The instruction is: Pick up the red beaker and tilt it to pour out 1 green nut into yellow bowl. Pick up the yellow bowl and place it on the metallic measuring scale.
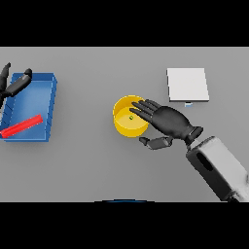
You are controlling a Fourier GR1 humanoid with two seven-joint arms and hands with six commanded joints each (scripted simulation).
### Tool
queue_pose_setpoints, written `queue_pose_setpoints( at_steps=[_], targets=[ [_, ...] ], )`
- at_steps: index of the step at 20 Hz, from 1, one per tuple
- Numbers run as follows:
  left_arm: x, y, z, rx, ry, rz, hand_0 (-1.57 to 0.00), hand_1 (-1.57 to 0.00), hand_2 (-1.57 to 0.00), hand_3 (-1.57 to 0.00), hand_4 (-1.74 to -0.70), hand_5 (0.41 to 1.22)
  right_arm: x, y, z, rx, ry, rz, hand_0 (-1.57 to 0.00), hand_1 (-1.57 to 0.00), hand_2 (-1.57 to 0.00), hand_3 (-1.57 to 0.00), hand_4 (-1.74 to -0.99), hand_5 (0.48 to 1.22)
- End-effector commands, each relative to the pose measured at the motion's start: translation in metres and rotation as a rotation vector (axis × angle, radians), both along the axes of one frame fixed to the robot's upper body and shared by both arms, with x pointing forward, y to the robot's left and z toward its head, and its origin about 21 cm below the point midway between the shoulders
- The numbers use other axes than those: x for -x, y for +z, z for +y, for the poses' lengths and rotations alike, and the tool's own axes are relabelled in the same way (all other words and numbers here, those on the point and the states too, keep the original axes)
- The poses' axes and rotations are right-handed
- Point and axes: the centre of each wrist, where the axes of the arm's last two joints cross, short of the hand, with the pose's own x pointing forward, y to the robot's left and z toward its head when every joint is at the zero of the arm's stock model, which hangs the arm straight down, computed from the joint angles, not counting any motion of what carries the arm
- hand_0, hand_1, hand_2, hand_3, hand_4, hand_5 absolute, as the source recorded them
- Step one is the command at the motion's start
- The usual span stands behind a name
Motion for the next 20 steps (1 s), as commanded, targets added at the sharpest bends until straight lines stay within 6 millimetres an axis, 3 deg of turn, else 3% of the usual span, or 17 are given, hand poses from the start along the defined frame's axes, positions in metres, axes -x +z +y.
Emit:
queue_pose_setpoints(
  at_steps=[1, 4, 9, 20],
  targets=[
    [0.001, 0.000, 0.000, 0.006, -0.009, -0.006, 0.00, 0.00, 0.00, 0.00, -0.71, 0.680, -0.005, 0.005, 0.003, 0.039, 0.036, -0.003, 0.00, 0.00, 0.00, 0.00, -1.216, 0.706],
    [0.002, 0.004, 0.002, 0.015, -0.009, -0.018, 0.00, 0.00, 0.00, 0.00, -0.72, 0.684, -0.019, 0.009, 0.014, 0.151, 0.118, 0.002, 0.00, 0.00, 0.00, 0.00, -1.212, 0.705],
    [0.006, 0.001, 0.007, 0.021, -0.006, -0.006, 0.00, 0.00, 0.00, 0.00, -0.72, 0.687, -0.033, -0.001, 0.033, 0.319, 0.177, 0.037, 0.00, 0.00, 0.00, 0.00, -1.224, 0.703],
    [0.010, -0.002, 0.014, 0.030, -0.006, -0.021, 0.00, 0.00, 0.00, 0.00, -0.72, 0.688, -0.052, -0.009, 0.057, 0.481, 0.210, 0.108, 0.00, 0.00, 0.00, 0.00, -1.297, 0.753]
  ],
)
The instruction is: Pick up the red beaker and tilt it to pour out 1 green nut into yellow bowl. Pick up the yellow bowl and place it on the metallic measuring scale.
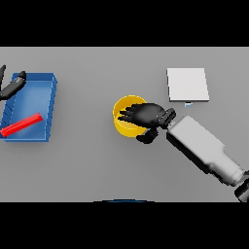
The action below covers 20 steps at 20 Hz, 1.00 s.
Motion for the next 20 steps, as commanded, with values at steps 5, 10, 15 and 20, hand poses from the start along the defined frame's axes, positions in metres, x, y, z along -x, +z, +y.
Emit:
queue_pose_setpoints(
  at_steps=[5, 10, 15, 20],
  targets=[
    [0.000, 0.002, 0.000, -0.003, 0.004, -0.003, 0.00, 0.00, 0.00, 0.00, -0.71, 0.691, 0.000, -0.003, 0.001, 0.010, -0.047, 0.024, -0.29, -0.24, -0.18, -0.17, -1.387, 0.873],
    [-0.001, 0.008, 0.001, -0.001, -0.002, -0.011, 0.00, 0.00, 0.00, 0.00, -0.72, 0.696, 0.000, -0.005, 0.002, 0.004, -0.007, 0.029, -1.15, -1.12, -1.01, -0.72, -1.586, 1.107],
    [-0.001, 0.010, -0.001, -0.006, -0.007, -0.006, 0.00, 0.00, 0.00, 0.00, -0.72, 0.695, 0.000, -0.003, -0.001, -0.015, 0.010, 0.006, -1.43, -1.42, -1.24, -1.18, -1.689, 1.184],
    [0.000, 0.010, 0.001, 0.002, -0.008, -0.004, 0.00, 0.00, 0.00, 0.00, -0.72, 0.694, 0.000, 0.002, -0.004, -0.045, -0.006, 0.008, -1.53, -1.52, -1.32, -1.31, -1.724, 1.209]
  ],
)
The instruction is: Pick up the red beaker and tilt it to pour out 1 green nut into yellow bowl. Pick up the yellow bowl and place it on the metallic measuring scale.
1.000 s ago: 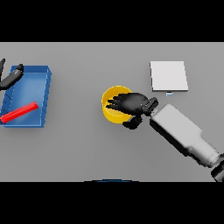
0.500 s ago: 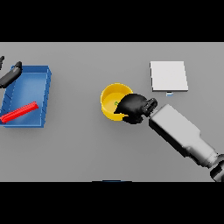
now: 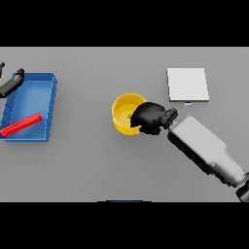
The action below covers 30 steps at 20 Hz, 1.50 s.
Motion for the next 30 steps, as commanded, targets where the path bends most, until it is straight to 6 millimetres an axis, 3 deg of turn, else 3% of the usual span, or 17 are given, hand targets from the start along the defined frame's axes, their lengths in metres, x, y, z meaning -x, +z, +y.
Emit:
queue_pose_setpoints(
  at_steps=[1, 9, 17, 30],
  targets=[
    [0.001, -0.001, 0.000, 0.004, -0.001, 0.000, 0.00, 0.00, 0.00, 0.00, -0.72, 0.695, -0.001, 0.003, -0.001, -0.016, 0.000, 0.006, -1.53, -1.53, -1.33, -1.32, -1.727, 1.211],
    [0.000, -0.004, -0.003, -0.014, 0.001, 0.013, 0.00, 0.00, 0.00, 0.00, -0.72, 0.686, -0.005, 0.055, -0.023, -0.061, -0.092, -0.078, -1.56, -1.56, -1.43, -1.19, -1.739, 1.219],
    [0.001, 0.003, -0.005, -0.009, 0.001, 0.003, 0.00, 0.00, 0.00, 0.00, -0.73, 0.704, -0.018, 0.073, -0.067, -0.064, -0.186, -0.163, -1.57, -1.57, -1.52, -1.15, -1.741, 1.220],
    [0.005, 0.001, -0.006, -0.016, 0.013, 0.034, 0.00, 0.00, 0.00, 0.00, -0.72, 0.732, -0.067, 0.055, -0.132, -0.052, -0.436, -0.237, -1.57, -1.57, -1.52, -1.16, -1.741, 1.221]
  ],
)
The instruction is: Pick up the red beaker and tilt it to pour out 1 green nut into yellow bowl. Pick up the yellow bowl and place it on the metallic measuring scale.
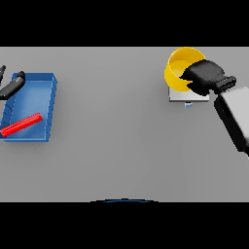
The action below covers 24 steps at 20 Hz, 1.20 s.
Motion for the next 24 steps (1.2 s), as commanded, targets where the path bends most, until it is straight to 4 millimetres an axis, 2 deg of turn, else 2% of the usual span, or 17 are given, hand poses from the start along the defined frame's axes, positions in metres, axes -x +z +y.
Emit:
queue_pose_setpoints(
  at_steps=[1, 4, 6, 9, 11, 13, 15, 16, 17, 18, 20, 22, 24],
  targets=[
    [0.001, 0.004, 0.004, -0.006, 0.008, 0.002, 0.00, 0.00, 0.00, 0.00, -0.72, 0.725, -0.002, -0.004, -0.006, -0.005, -0.016, 0.000, -1.57, -1.57, -1.50, -1.17, -1.741, 1.221],
    [0.000, 0.004, 0.004, 0.001, 0.014, -0.006, 0.00, 0.00, 0.00, 0.00, -0.72, 0.714, -0.008, -0.019, -0.009, -0.023, -0.051, 0.021, -1.57, -1.57, -1.46, -1.27, -1.741, 1.221],
    [0.001, 0.003, 0.001, -0.001, 0.008, 0.001, 0.00, 0.00, 0.00, 0.00, -0.72, 0.712, -0.011, -0.023, -0.019, -0.032, -0.070, 0.042, -1.57, -1.57, -1.44, -1.32, -1.741, 1.221],
    [0.000, 0.002, 0.000, 0.001, 0.004, 0.007, 0.00, 0.00, 0.00, 0.00, -0.73, 0.710, -0.014, -0.028, -0.019, -0.052, -0.090, 0.073, -1.56, -1.57, -1.41, -1.37, -1.741, 1.221],
    [0.001, 0.001, 0.001, 0.002, 0.010, 0.004, 0.00, 0.00, 0.00, 0.00, -0.73, 0.713, -0.016, -0.034, -0.017, -0.062, -0.107, 0.096, -1.53, -1.57, -1.38, -1.44, -1.741, 1.221],
    [0.000, 0.003, 0.003, -0.008, 0.012, 0.007, 0.00, 0.00, 0.00, 0.00, -0.73, 0.712, -0.016, -0.039, -0.017, -0.066, -0.112, 0.102, -1.42, -1.57, -1.36, -1.49, -1.741, 1.221],
    [0.000, -0.001, -0.001, -0.005, 0.006, 0.014, 0.00, 0.00, 0.00, 0.00, -0.73, 0.715, -0.018, -0.037, -0.024, -0.068, -0.112, 0.120, -1.40, -1.57, -1.39, -1.36, -1.741, 1.221],
    [0.000, 0.002, -0.002, -0.003, 0.007, 0.009, 0.00, 0.00, 0.00, 0.00, -0.73, 0.717, -0.018, -0.037, -0.023, -0.070, -0.121, 0.123, -1.33, -1.46, -1.42, -1.20, -1.741, 1.221],
    [-0.002, 0.002, -0.001, -0.005, 0.015, 0.006, 0.00, 0.00, 0.00, 0.00, -0.73, 0.720, -0.018, -0.038, -0.024, -0.083, -0.119, 0.127, -1.13, -1.32, -1.33, -1.06, -1.701, 1.221],
    [0.000, -0.001, 0.001, 0.001, 0.013, 0.009, 0.00, 0.00, 0.00, 0.00, -0.73, 0.723, -0.019, -0.037, -0.023, -0.093, -0.123, 0.137, -0.90, -1.15, -1.19, -0.94, -1.660, 1.143],
    [0.000, -0.001, 0.000, 0.010, 0.005, 0.008, 0.00, 0.00, 0.00, 0.00, -0.73, 0.729, -0.017, -0.036, -0.030, -0.093, -0.145, 0.160, -0.58, -0.83, -0.91, -0.74, -1.588, 1.016],
    [-0.003, -0.001, 0.002, 0.010, 0.003, 0.016, 0.00, 0.00, 0.00, 0.00, -0.73, 0.717, -0.019, -0.038, -0.026, -0.075, -0.155, 0.168, -0.37, -0.58, -0.69, -0.61, -1.539, 0.933],
    [-0.002, -0.005, -0.001, 0.000, 0.004, 0.011, 0.00, 0.00, 0.00, 0.00, -0.72, 0.708, -0.020, -0.034, -0.031, -0.051, -0.131, 0.176, -0.24, -0.38, -0.52, -0.53, -1.501, 0.877]
  ],
)
